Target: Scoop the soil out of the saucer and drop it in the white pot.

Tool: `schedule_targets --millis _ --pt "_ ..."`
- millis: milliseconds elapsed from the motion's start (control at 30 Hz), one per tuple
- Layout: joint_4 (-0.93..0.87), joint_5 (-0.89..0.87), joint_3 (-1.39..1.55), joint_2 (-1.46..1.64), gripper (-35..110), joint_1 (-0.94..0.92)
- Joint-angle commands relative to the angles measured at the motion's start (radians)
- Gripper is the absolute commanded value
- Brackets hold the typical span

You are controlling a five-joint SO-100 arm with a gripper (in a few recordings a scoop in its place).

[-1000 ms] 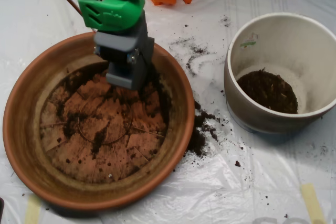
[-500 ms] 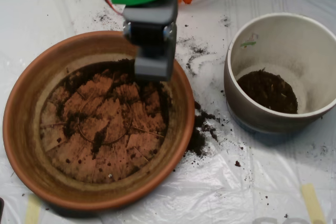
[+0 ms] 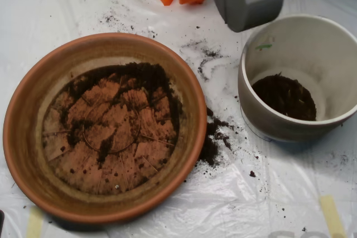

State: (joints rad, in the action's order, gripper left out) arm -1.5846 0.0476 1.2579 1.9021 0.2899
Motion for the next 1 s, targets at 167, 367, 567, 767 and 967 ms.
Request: schedule_targets --millis 167,367,567,767,967 --pt "-0.011 0.015 -0.156 -0.123 0 0.103" --pt "0.023 0.015 -0.049 -0.094 25 0.123" --pt "0.061 0.031 0.071 -0.026 31 0.121" --pt "0.067 -0.011 0.08 0.009 31 0.11" --pt "-0.041 -0.109 -0.147 -0.037 32 0.048"
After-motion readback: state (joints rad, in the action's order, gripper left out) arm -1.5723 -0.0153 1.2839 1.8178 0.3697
